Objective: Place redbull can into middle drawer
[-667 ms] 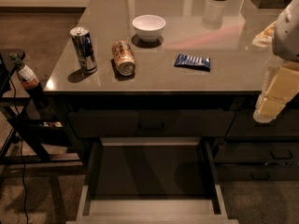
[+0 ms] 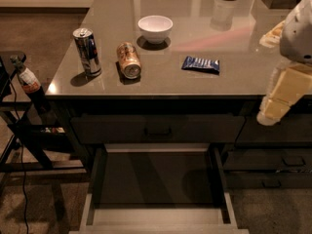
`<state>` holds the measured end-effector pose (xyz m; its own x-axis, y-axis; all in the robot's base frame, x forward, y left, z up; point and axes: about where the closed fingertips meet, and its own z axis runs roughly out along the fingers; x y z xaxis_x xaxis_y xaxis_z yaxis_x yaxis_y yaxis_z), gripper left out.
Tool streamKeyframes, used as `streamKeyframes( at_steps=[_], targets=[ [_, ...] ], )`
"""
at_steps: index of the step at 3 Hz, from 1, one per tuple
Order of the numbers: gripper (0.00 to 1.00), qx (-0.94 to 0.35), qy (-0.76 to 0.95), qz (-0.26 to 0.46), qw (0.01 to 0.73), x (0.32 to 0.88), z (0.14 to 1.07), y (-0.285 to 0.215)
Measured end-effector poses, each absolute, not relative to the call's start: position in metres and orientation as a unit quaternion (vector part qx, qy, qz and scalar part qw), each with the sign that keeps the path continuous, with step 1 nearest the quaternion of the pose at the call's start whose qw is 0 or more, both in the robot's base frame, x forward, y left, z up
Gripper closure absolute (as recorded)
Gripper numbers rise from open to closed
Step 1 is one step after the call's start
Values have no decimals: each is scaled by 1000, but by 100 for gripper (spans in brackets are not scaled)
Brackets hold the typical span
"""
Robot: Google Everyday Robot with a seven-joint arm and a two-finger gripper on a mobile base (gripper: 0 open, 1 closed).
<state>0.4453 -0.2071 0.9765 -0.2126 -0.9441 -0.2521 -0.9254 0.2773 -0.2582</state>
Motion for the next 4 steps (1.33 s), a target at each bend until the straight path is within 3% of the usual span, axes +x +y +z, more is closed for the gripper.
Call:
streamKeyframes(
  at_steps=[2,4],
  targets=[
    [0,-629,742,57,222,486,965,-126],
    [0,-626,743,68,227,486,962,-124]
  ],
)
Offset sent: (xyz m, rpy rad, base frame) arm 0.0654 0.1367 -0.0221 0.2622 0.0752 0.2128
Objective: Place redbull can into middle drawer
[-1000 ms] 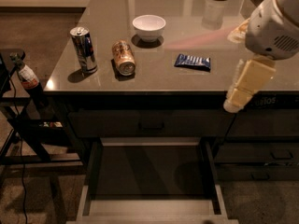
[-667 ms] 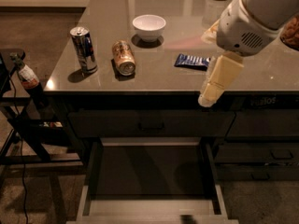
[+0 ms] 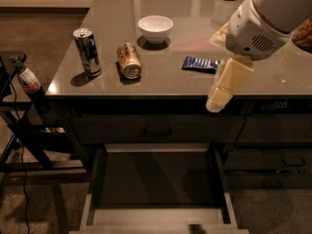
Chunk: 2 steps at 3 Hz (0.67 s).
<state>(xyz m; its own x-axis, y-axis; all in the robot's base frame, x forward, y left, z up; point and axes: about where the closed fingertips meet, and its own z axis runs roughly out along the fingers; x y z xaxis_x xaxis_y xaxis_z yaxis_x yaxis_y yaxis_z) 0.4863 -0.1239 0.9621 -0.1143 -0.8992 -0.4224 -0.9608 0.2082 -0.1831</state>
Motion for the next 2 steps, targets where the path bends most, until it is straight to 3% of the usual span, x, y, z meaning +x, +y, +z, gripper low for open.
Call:
streamKeyframes(
  at_steps=[2],
  targets=[
    [0,-609,717,112,321,538,961,-75]
  ],
)
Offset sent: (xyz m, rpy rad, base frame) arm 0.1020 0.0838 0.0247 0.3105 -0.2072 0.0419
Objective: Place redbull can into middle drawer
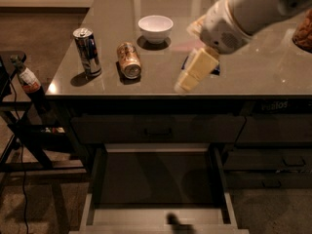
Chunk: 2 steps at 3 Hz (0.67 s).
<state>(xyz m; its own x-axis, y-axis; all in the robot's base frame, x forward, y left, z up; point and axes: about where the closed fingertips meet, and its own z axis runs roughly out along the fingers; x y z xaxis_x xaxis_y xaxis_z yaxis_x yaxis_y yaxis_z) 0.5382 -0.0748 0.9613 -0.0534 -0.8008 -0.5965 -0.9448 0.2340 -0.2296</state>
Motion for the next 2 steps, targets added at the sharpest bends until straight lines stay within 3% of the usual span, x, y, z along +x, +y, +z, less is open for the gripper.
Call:
streamKeyframes(
  at_steps=[2],
  targets=[
    [0,-607,696,116,364,568,988,-51]
  ],
)
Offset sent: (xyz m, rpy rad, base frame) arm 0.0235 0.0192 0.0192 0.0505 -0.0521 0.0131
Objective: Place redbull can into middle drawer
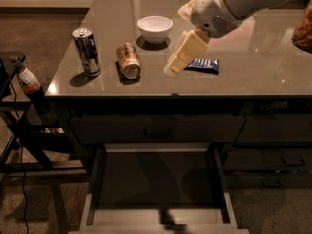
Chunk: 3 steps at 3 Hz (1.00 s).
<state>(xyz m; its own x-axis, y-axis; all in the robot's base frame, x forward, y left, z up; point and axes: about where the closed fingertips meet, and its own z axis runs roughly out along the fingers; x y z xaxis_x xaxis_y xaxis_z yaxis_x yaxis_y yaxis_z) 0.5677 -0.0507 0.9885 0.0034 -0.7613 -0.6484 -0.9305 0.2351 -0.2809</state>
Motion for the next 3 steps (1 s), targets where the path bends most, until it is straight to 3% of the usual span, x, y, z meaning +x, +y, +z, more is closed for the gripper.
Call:
streamKeyframes(
  at_steps=[3],
  targets=[
    [0,-597,646,206,428,605,984,25]
  ],
)
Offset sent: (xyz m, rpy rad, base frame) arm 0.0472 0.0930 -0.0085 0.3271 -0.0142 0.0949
